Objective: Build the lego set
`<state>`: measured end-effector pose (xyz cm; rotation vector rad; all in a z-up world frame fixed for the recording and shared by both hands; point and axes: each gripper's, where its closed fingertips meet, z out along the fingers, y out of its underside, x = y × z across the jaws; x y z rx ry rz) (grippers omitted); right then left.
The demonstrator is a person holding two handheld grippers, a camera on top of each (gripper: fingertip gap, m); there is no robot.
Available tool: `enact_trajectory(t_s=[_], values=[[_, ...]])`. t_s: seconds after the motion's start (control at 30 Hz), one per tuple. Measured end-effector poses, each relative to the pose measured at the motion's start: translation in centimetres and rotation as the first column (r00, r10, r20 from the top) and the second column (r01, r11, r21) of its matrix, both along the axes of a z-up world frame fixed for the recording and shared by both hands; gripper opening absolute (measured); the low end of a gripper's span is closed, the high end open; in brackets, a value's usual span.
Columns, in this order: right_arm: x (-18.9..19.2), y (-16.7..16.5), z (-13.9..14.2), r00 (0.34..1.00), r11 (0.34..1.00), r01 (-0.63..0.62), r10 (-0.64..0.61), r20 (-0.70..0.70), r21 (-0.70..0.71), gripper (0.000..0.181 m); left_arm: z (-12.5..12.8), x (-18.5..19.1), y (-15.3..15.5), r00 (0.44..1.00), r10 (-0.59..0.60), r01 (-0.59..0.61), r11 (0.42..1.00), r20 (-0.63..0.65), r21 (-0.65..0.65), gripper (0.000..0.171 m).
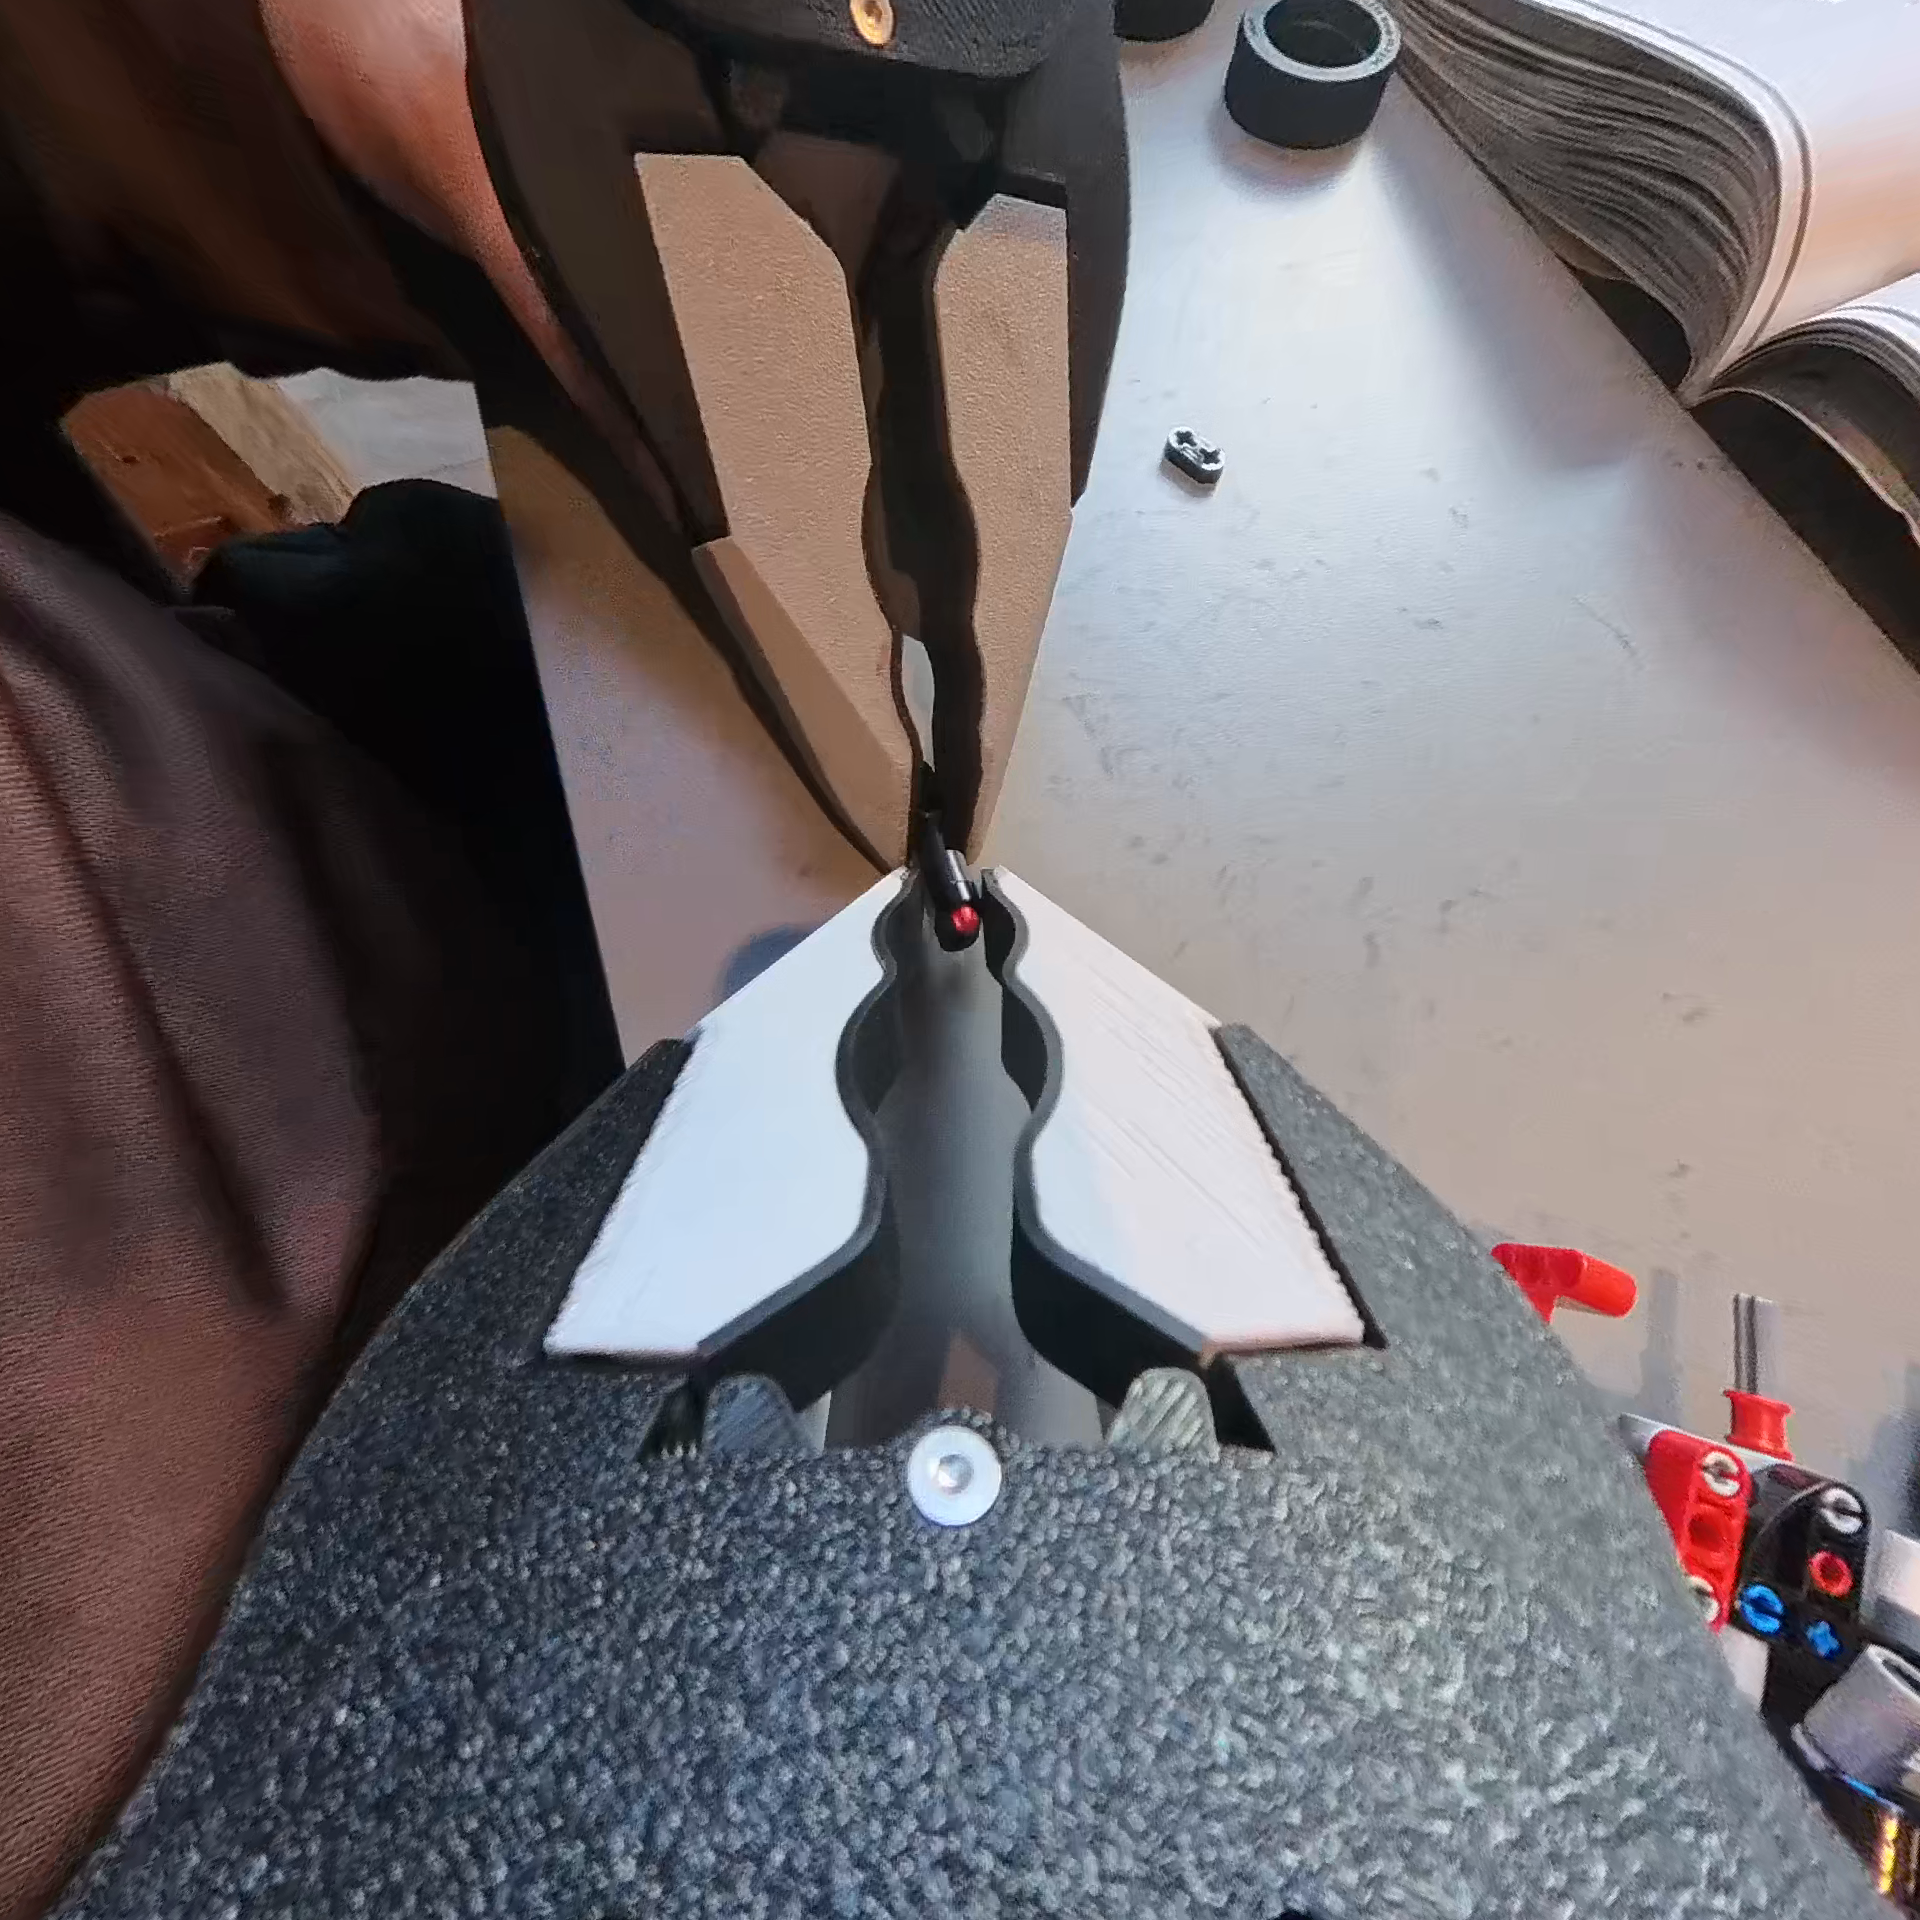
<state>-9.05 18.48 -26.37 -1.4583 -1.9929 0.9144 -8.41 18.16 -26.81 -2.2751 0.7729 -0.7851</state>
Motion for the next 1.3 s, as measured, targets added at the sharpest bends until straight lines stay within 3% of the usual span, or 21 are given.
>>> enact_trajectory(t_s=[0.23,0.6,1.3], values=[[-0.1,0.5,0.0,0.999,0.999,0.034,-0.034,0.003,0.000,0.011,0.0,-0.3,0.4,0.997,0.064,-0.062,0.997,-0.038,0.040,0.007],[-0.1,0.5,-0.2,0.999,0.999,0.036,-0.036,0.013,0.007,0.011,-0.1,-0.4,0.4,0.993,0.068,-0.059,0.993,-0.097,0.098,0.007],[-0.4,1.3,0.9,0.995,0.994,0.083,-0.086,-0.040,-0.072,0.011,0.0,-0.6,0.9,0.996,0.081,-0.079,0.996,-0.044,0.047,0.005]])
